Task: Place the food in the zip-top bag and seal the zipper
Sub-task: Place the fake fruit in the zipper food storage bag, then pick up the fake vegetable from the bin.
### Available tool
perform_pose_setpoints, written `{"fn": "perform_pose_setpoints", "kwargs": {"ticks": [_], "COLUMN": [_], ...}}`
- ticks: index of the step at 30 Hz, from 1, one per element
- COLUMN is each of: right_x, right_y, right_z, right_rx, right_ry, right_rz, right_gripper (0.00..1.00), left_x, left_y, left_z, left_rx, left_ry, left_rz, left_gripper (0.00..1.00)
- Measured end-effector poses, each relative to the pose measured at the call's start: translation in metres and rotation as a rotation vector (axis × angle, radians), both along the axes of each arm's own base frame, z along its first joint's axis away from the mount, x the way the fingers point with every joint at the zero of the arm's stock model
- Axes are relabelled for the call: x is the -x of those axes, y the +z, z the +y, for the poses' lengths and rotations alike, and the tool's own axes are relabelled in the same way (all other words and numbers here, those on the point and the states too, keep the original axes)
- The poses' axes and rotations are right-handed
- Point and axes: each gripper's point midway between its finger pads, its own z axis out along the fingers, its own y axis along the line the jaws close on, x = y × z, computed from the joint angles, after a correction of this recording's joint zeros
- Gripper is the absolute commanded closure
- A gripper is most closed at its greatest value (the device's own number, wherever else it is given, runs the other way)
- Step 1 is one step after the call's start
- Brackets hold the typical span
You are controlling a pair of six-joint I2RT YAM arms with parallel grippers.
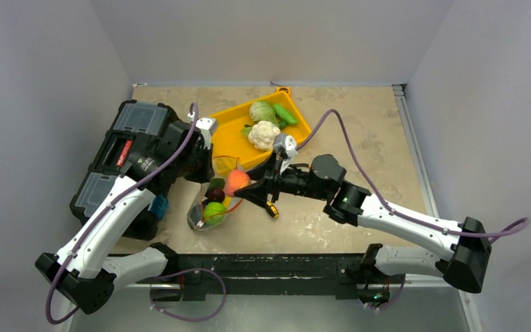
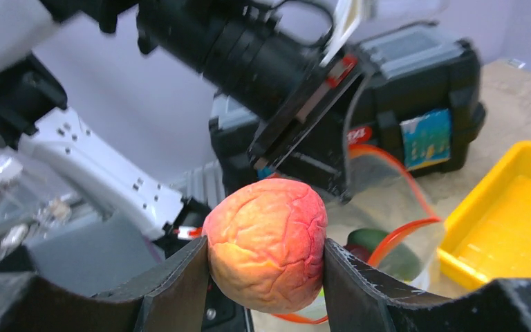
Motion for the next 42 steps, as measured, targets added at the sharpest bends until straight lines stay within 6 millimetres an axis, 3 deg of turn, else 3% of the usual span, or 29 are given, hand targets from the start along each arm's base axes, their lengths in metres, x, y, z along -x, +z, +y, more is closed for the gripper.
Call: {"fn": "perform_pose_setpoints", "kwargs": {"ticks": [3, 8, 11, 15, 17, 21, 29, 42], "right_x": [0.007, -0.003, -0.01, -0.015, -0.015, -0.019, -0.025, -0.028], "right_y": [-0.016, -0.036, -0.039, -0.037, -0.04, -0.054, -0.066, -0.04], "right_z": [0.015, 0.029, 0.034, 0.041, 0.046, 0.051, 0.047, 0.043], "right_rx": [0.05, 0.141, 0.17, 0.19, 0.205, 0.249, 0.294, 0.247], "right_ry": [0.034, -0.009, -0.034, -0.042, -0.039, -0.054, -0.095, -0.127], "right_rz": [-0.001, -0.009, -0.021, -0.034, -0.036, -0.024, -0.015, -0.039], "right_gripper": [1.0, 0.9, 0.7, 0.34, 0.25, 0.19, 0.19, 0.2], "left_x": [0.0, 0.0, 0.0, 0.0, 0.0, 0.0, 0.0, -0.001], "left_y": [0.0, 0.0, 0.0, 0.001, 0.001, 0.001, 0.001, 0.001], "left_z": [0.001, 0.001, 0.001, 0.001, 0.001, 0.001, 0.002, 0.003], "left_rx": [-0.002, -0.002, -0.001, -0.001, -0.002, -0.001, -0.005, -0.01], "left_ry": [0.002, 0.002, 0.002, 0.002, 0.003, 0.003, 0.006, 0.011], "left_rz": [-0.001, -0.001, -0.002, -0.003, -0.004, -0.004, -0.005, -0.008], "left_gripper": [1.0, 1.0, 1.0, 1.0, 1.0, 1.0, 1.0, 1.0]}}
